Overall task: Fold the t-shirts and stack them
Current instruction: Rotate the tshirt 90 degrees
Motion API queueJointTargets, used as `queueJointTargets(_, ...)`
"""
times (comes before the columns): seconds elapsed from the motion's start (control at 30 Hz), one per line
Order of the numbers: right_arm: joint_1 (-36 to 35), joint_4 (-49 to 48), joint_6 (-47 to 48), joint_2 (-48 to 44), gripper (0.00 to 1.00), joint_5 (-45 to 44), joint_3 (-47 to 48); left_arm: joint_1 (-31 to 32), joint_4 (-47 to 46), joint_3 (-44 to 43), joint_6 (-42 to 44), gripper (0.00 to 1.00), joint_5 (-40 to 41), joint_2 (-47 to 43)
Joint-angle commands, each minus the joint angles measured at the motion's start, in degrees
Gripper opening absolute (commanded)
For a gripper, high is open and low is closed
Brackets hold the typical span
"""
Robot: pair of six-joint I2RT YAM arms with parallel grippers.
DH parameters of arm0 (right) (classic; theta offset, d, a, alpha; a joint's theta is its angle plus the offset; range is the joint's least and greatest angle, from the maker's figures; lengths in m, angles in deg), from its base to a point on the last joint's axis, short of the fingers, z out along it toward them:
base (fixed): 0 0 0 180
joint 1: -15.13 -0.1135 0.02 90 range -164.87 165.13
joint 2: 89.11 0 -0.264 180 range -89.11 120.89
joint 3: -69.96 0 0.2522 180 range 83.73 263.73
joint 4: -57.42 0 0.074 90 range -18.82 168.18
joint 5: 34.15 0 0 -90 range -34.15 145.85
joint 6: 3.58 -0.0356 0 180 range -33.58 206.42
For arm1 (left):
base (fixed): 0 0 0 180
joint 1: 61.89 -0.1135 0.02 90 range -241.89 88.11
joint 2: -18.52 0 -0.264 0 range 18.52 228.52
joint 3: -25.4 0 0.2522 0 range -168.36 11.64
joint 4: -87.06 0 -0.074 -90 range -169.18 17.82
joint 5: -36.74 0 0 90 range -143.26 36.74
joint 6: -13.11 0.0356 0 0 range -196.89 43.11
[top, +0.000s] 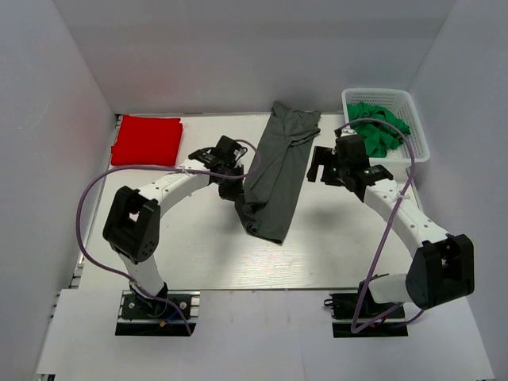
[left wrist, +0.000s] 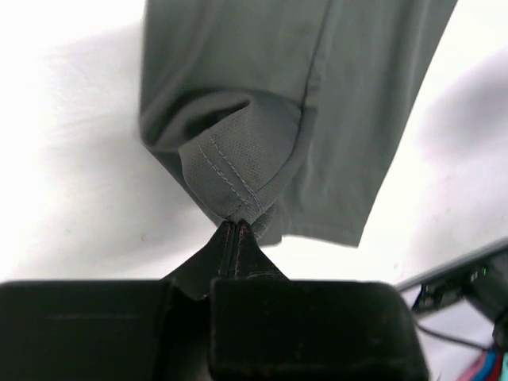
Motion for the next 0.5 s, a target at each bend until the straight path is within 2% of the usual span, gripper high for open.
queueJointTargets(0.0, 0.04, -1.94, -0.91, -1.98, 0.90, 2.51, -2.04, 0.64, 4.11, -0.75, 3.07, 0.00, -4.28, -3.26)
queueJointTargets(0.17, -0.14, -3.34, -1.44, -2.77, 0.90, 5.23, -4.50, 1.17, 9.38, -3.12, 6.50, 0.00, -4.98, -3.26)
queueJointTargets(0.37, -0.31, -8.69, -1.97, -4.43, 0.90, 14.88, -9.60, 1.17, 14.22, -6.72, 7.83, 0.00, -3.75, -3.87)
queueJointTargets(0.47, -0.31, -11.86, -1.27, -5.31, 0.90, 20.51, -11.53, 1.17, 13.71, -7.34, 7.83, 0.00, -3.14, -3.35)
